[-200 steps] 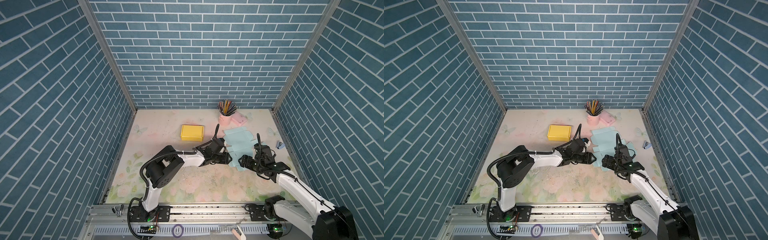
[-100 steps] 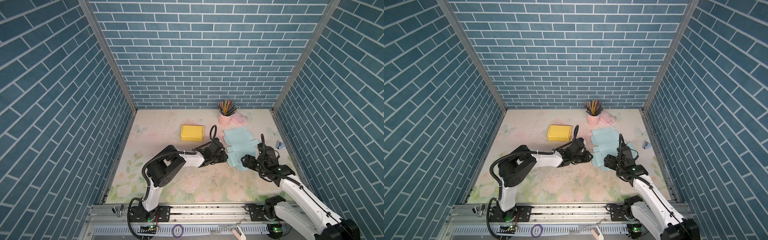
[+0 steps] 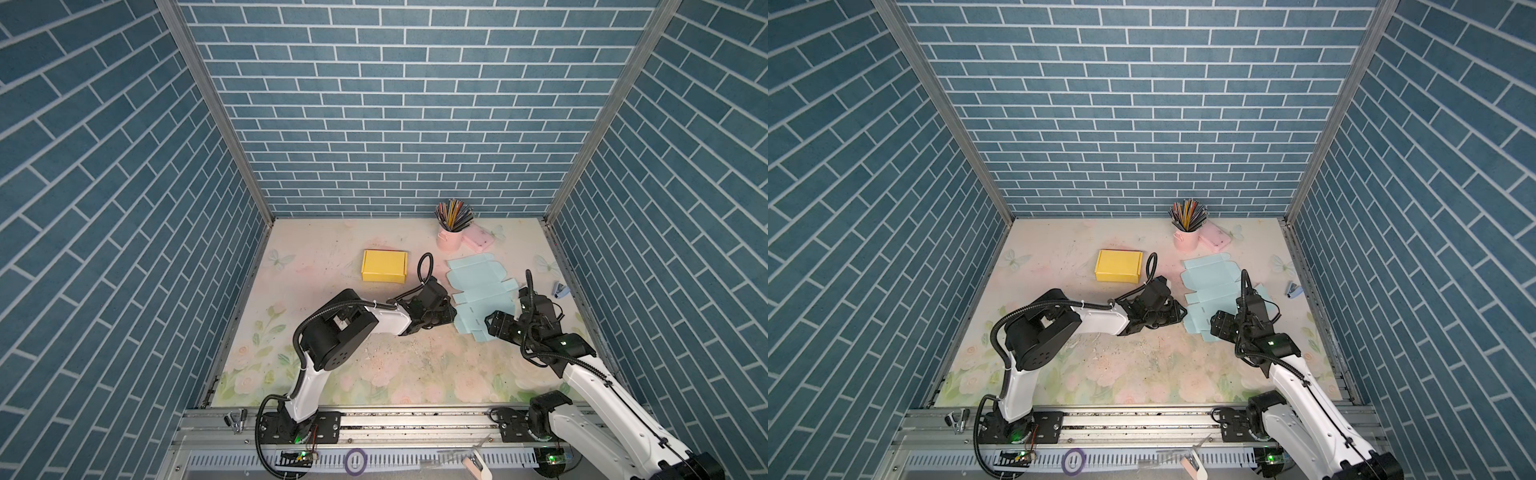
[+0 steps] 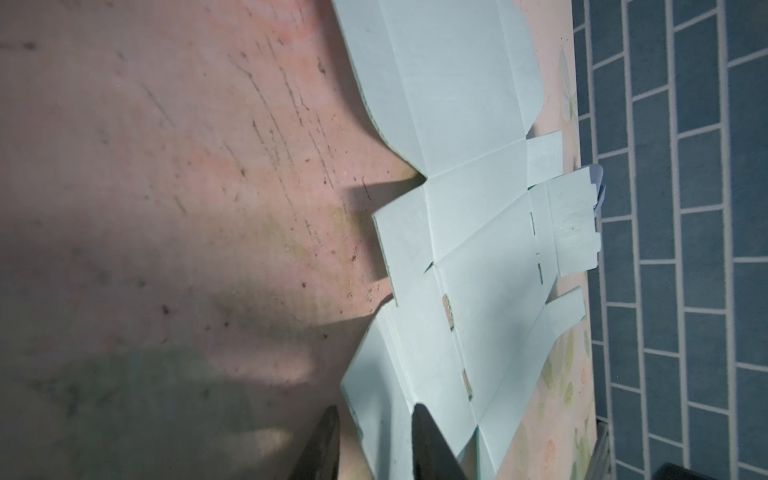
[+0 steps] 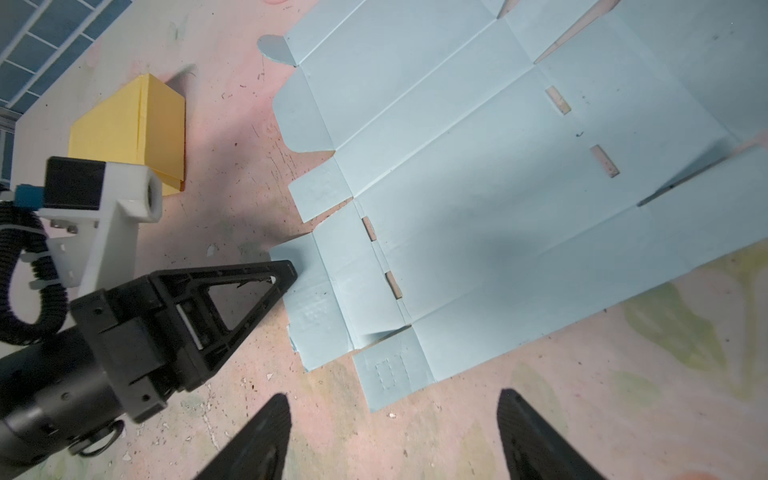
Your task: Fold the paper box
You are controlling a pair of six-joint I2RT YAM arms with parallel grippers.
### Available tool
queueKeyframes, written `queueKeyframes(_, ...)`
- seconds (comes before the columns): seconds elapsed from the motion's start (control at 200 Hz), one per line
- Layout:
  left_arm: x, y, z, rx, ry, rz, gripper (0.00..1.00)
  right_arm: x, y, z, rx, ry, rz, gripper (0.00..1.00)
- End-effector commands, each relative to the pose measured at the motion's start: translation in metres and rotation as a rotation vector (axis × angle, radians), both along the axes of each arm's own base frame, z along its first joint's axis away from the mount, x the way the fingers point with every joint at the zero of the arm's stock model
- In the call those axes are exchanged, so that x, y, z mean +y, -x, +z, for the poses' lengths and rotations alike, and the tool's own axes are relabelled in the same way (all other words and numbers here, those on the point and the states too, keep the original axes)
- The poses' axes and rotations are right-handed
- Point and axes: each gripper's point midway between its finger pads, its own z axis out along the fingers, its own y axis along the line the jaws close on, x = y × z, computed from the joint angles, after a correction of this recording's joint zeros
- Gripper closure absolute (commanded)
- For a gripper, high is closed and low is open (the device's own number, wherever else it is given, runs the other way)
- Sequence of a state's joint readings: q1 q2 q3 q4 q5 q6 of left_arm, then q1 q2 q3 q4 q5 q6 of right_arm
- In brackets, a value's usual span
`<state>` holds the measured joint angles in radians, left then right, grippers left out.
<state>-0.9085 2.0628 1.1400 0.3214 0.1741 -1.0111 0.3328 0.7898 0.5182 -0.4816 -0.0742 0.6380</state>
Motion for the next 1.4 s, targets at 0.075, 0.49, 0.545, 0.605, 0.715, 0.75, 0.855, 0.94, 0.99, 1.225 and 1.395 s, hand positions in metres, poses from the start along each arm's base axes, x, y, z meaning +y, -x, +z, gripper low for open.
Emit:
queueKeyframes(0.075,0.000,-0.009,0.015,-0.020,0.083,0.069,0.86,-0.010,0.004,0.001,0.002,0.054,-0.012,0.21)
queueKeyframes(0.49,0.090,-0.016,0.030,-0.080,0.164,0.334,1.00,-0.009,-0.001,0.007,-0.021,0.051,-0.008,0.21)
queueKeyframes(0.545,0.111,-0.014,0.032,-0.091,0.164,0.384,1.00,-0.008,-0.003,0.007,-0.022,0.048,-0.006,0.22)
queueKeyframes(0.605,0.134,-0.013,0.031,-0.099,0.152,0.439,1.00,-0.005,-0.004,0.006,-0.018,0.039,-0.002,0.22)
queueKeyframes(0.715,0.171,-0.012,0.032,-0.117,0.144,0.526,1.00,-0.002,-0.007,0.006,-0.015,0.021,0.002,0.22)
queueKeyframes(0.75,0.182,-0.013,0.031,-0.122,0.148,0.551,1.00,-0.001,-0.007,0.006,-0.015,0.016,0.003,0.22)
queueKeyframes(0.855,0.210,-0.013,0.027,-0.123,0.162,0.621,1.00,0.000,-0.007,0.008,-0.015,0.012,0.004,0.23)
queueKeyframes(0.94,0.221,-0.011,0.025,-0.117,0.163,0.640,1.00,0.000,-0.006,0.008,-0.015,0.013,0.008,0.23)
queueKeyframes(0.99,0.223,-0.009,0.024,-0.114,0.156,0.641,1.00,0.000,-0.006,0.009,-0.014,0.011,0.008,0.23)
queueKeyframes(1.225,0.203,0.002,0.034,-0.118,0.154,0.565,1.00,0.010,-0.002,-0.002,0.010,-0.068,0.000,0.23)
queueKeyframes(1.395,0.178,0.016,0.043,-0.110,0.177,0.515,0.99,0.018,0.001,-0.016,0.050,-0.129,0.000,0.23)
